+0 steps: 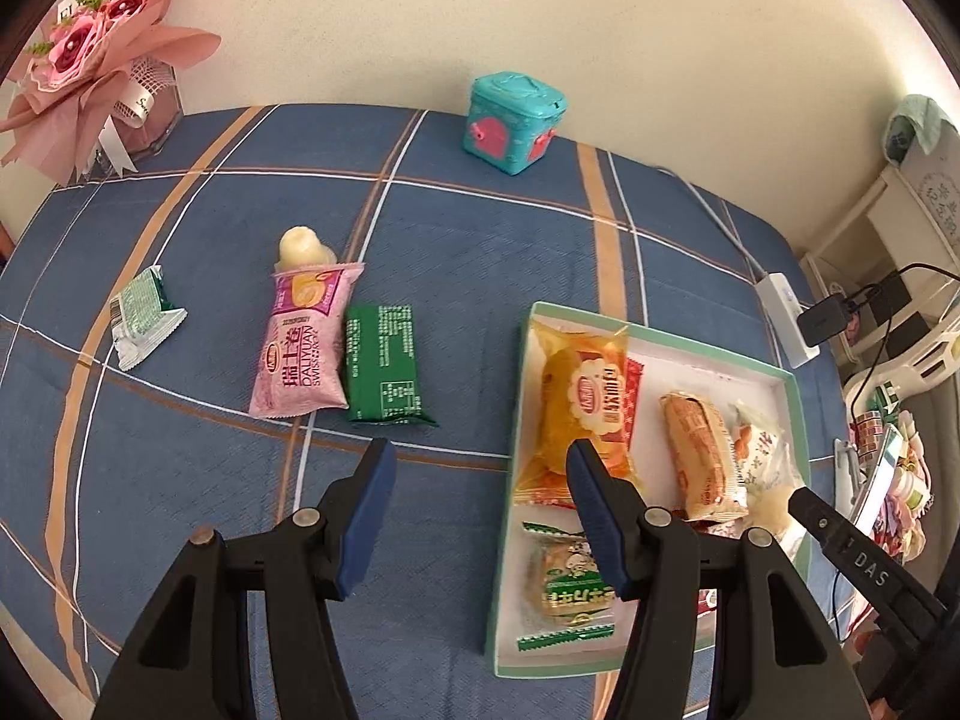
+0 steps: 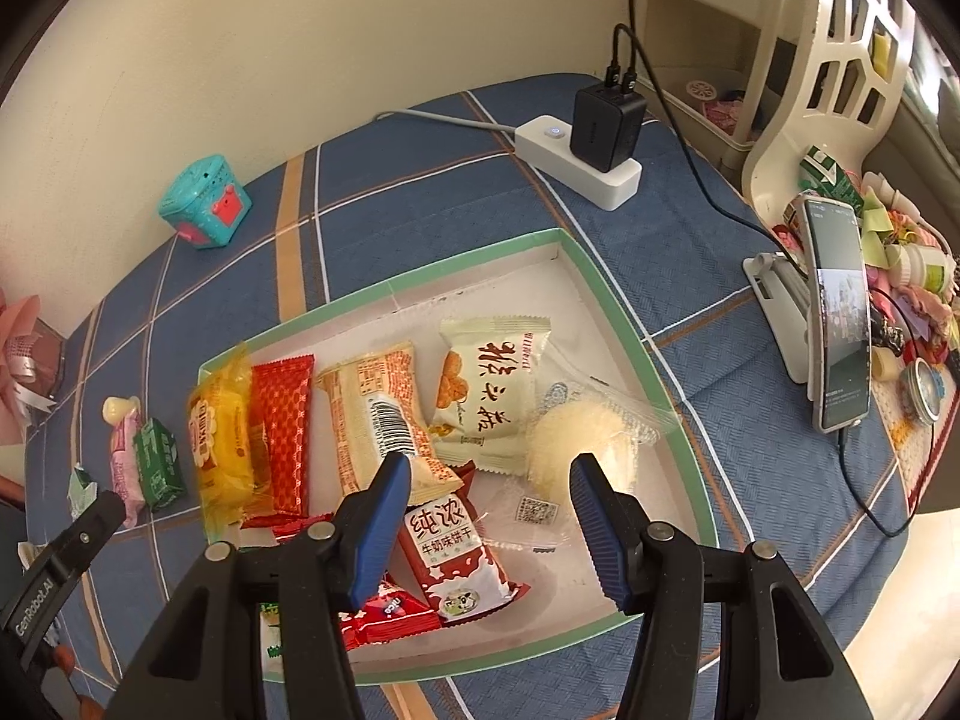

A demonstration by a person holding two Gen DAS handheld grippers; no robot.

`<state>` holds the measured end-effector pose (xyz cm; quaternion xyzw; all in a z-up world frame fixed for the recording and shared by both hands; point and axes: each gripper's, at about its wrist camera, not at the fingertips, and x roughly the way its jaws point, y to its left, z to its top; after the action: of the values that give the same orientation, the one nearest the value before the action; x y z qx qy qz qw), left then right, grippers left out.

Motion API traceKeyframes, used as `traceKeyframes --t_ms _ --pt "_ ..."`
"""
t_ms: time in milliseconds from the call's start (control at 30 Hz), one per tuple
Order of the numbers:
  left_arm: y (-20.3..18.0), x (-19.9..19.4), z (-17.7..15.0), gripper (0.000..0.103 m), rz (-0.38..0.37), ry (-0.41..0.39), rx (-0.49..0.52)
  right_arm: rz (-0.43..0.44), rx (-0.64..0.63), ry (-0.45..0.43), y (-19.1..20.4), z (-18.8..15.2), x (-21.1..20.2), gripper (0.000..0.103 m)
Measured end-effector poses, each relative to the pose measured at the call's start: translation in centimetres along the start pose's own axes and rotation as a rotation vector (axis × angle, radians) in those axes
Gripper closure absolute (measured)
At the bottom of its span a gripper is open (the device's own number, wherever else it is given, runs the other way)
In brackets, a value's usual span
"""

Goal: Organize snacks
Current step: 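Withdraw both tools from the tray toward the pink and green packets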

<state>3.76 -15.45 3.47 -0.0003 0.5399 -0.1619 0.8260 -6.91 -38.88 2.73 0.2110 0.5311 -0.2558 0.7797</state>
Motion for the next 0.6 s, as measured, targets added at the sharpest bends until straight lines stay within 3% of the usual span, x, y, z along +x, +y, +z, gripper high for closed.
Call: traceKeyframes --t_ms 33,100,233,267,300,400,600 --pt "0.1 0.2 0.0 0.040 0.006 0.004 0.000 0.000 -0.005 -0.001 0.2 0.0 0.0 0.036" --pt "0.3 0.3 0.0 0.027 0.016 0.004 0.002 0.003 -0.017 -0.002 0.5 0.0 0.1 0.033" --pt "0.5 0.6 0.0 0.024 0.027 -0.004 0.011 0.023 -0.030 -0.001 1.1 -0.1 0.2 0.023" --pt "0.6 0.7 -0.1 0.017 0.031 -0.005 0.012 0.027 -0.031 -0.001 1.2 -0.2 0.3 0.021" --pt "0.7 0.8 0.0 0.011 0.037 -0.007 0.010 0.032 -0.033 -0.002 1.3 -0.2 0.3 0.016" --pt "1.1 0.9 0.0 0.009 0.046 -0.020 0.003 0.042 -0.043 -0.021 1.7 -0.3 0.2 0.002" --pt "1.9 0.8 0.2 0.002 0.064 -0.044 -0.015 0.053 -0.042 -0.039 1.9 -0.4 0.1 0.000"
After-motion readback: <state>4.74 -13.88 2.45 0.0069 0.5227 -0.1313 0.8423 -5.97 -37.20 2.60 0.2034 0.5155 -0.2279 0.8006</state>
